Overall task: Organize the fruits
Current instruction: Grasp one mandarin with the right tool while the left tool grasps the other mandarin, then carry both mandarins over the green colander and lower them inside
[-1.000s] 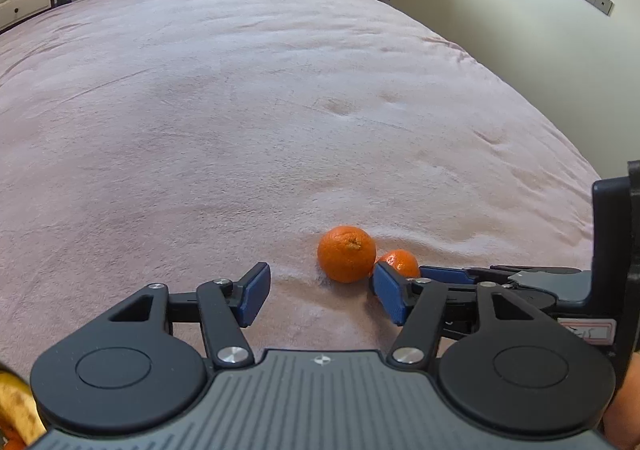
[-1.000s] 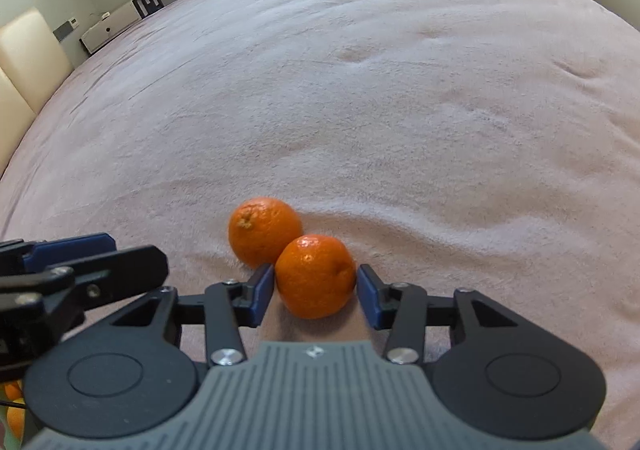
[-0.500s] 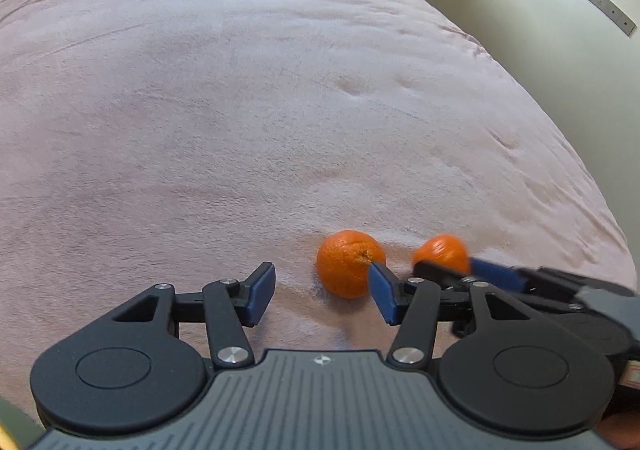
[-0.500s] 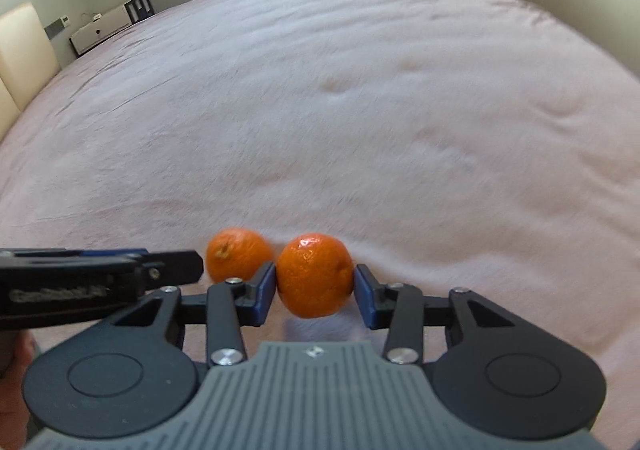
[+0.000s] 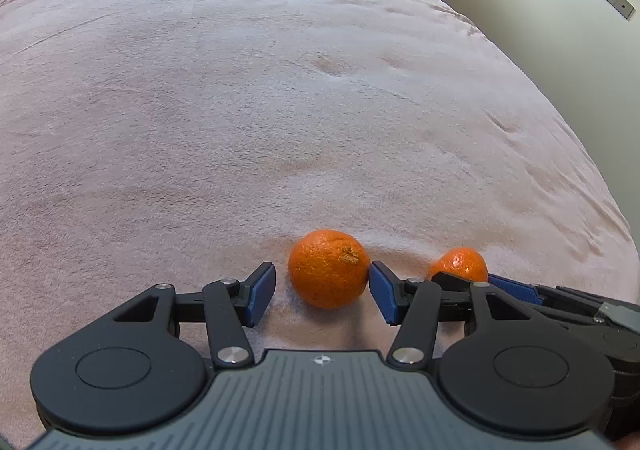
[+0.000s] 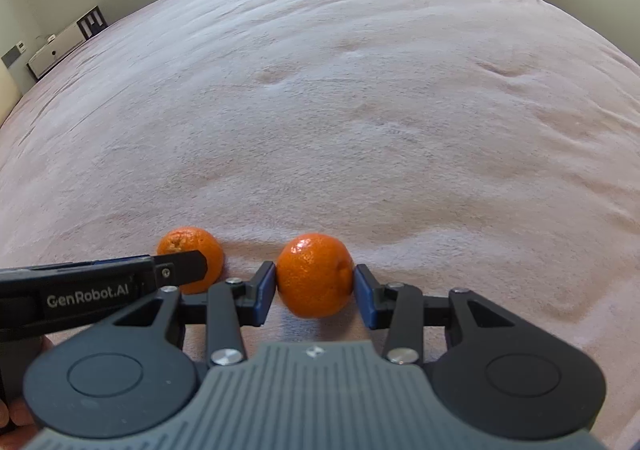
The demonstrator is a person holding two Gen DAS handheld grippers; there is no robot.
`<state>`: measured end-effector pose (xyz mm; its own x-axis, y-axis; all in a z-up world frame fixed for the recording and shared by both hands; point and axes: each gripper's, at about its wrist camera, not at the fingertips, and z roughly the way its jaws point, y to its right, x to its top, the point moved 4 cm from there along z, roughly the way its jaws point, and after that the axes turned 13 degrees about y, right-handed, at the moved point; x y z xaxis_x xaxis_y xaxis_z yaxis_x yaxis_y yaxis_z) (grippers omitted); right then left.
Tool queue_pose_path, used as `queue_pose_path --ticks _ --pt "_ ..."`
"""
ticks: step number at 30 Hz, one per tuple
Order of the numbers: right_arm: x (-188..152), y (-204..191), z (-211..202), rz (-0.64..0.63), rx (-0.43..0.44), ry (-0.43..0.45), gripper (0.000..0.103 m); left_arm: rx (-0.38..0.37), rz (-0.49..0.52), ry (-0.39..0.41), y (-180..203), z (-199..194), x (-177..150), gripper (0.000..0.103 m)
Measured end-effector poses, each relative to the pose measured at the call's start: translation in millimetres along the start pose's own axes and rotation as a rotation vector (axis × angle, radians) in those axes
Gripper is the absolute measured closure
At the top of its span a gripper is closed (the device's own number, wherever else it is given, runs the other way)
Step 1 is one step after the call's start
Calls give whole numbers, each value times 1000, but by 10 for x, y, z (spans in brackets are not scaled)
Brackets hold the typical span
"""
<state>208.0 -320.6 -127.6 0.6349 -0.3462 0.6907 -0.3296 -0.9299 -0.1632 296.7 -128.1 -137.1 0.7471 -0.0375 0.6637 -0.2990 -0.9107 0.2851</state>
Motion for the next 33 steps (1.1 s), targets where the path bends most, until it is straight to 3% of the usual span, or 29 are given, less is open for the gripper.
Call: queue_pose_path --ticks 3,6,19,27,33 --pt "4 36 -7 15 -11 0 63 -5 -1 -8 20 46 4 40" --pt "1 30 -51 1 -28 9 63 13 1 -30 49 120 -24 48" --pt "24 35 -80 4 -23 17 63 27 -21 6 40 35 -59 51" --pt "52 -147 -235 -9 43 36 63 81 -20 67 23 -459 -19 51" --pt "44 -460 -473 -53 143 55 63 171 -8 117 -123 -979 -12 51"
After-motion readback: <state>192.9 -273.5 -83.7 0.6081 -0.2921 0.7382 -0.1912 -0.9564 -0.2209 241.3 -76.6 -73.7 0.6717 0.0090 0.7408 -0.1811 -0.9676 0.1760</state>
